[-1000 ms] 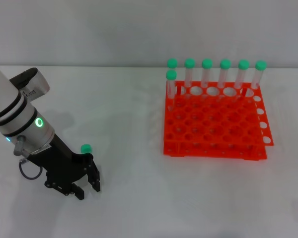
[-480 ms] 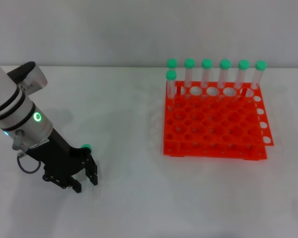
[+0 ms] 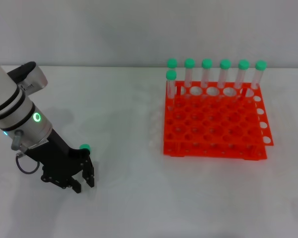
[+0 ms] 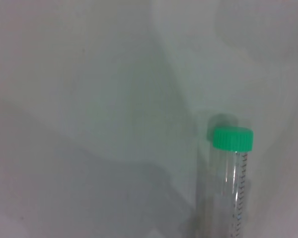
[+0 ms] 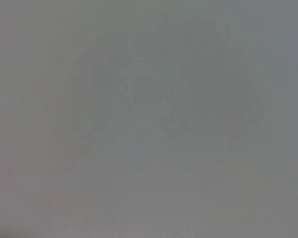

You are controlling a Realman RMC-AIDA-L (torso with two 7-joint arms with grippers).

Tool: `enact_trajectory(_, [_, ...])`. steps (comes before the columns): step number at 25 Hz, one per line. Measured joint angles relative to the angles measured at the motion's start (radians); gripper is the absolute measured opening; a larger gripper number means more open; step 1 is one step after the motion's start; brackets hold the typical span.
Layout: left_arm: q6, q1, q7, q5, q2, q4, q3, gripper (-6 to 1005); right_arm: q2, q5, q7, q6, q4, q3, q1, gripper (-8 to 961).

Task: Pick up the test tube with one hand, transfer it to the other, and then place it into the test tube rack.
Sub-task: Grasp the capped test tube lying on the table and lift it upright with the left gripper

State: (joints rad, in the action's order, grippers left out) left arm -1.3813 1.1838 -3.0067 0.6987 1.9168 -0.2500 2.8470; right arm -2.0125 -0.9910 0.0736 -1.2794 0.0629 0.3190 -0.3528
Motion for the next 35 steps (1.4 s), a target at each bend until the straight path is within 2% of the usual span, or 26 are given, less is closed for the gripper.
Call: enact_trajectory(35, [0.048, 0.008, 0.008, -0.003, 0.015, 0.002, 0.0, 173, 0.0, 0.0, 0.002, 0.0, -0.003, 0.0, 0.005, 533])
